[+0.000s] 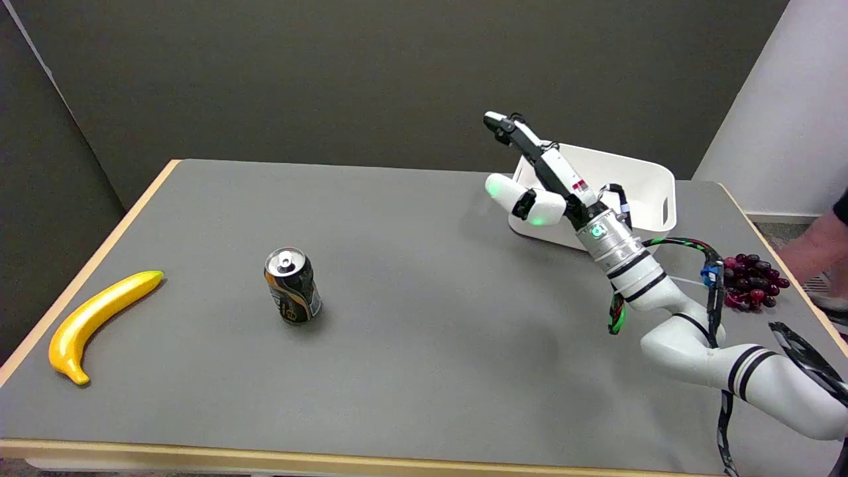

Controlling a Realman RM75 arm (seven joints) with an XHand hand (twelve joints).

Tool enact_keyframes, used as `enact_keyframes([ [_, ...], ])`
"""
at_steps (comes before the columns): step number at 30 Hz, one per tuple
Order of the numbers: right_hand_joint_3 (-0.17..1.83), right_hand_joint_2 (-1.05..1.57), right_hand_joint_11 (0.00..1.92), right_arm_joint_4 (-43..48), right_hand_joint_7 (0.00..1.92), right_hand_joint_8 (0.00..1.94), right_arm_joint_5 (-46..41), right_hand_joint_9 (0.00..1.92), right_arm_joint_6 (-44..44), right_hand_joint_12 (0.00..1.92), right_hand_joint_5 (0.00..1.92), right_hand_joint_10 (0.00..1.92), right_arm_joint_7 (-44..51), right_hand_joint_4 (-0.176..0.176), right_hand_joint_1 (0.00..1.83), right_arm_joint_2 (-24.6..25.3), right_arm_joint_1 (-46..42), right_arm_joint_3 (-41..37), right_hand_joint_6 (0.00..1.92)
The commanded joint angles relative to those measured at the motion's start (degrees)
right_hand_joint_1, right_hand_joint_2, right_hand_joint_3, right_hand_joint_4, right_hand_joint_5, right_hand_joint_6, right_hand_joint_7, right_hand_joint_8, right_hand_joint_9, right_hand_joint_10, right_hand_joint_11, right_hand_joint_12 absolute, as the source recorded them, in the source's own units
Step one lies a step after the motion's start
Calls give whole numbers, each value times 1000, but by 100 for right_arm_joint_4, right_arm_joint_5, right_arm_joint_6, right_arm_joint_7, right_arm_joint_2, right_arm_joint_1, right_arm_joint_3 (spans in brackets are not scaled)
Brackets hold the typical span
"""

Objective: Pick up the black can.

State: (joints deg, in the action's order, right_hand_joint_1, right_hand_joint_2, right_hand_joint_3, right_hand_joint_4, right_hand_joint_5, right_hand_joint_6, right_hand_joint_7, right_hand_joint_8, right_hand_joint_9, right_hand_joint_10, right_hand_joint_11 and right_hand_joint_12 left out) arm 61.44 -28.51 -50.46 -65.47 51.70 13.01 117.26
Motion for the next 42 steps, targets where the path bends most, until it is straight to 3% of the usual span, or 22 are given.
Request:
enact_keyframes([
  [1,917,582,-1,-37,87,332,989,-1,105,571,67,342,-1008,-74,368,-74,-36,18,363],
  [5,964,549,-1,143,60,392,1402,-1,168,548,39,301,-1548,-85,571,-60,23,168,410],
  [11,976,561,-1,190,54,368,1688,0,237,598,25,325,-1903,-76,552,204,357,762,389],
  [17,973,555,-1,407,46,346,2117,9,882,596,29,304,-1904,-79,554,566,529,833,363],
  [24,947,549,-1,882,61,235,2317,15,2082,554,50,246,-1848,-122,498,1064,703,1112,293],
  [25,928,566,-1,1897,59,230,1893,7,1890,577,51,267,-2522,-127,414,1342,575,1675,293],
  [26,909,582,-1,1078,58,223,2252,-1,2254,601,51,288,-1963,-132,329,1260,682,1259,294],
  [27,908,579,-1,882,56,219,2331,-1,2381,596,50,281,-1840,-135,329,1283,713,1172,293],
  [30,912,569,-1,810,55,194,2424,2,2712,569,49,249,-1832,-142,338,1552,800,1228,278],
  [32,964,559,-1,728,76,118,2482,39,2930,478,70,133,-1832,-165,545,1683,936,1287,241],
  [38,980,596,-1,149,84,54,2483,46,3188,417,78,62,-1832,-168,527,2099,1392,1599,208],
  [42,873,604,-1,-247,29,190,2483,-1,3235,465,40,178,-1723,-153,325,2342,1573,1652,271],
])
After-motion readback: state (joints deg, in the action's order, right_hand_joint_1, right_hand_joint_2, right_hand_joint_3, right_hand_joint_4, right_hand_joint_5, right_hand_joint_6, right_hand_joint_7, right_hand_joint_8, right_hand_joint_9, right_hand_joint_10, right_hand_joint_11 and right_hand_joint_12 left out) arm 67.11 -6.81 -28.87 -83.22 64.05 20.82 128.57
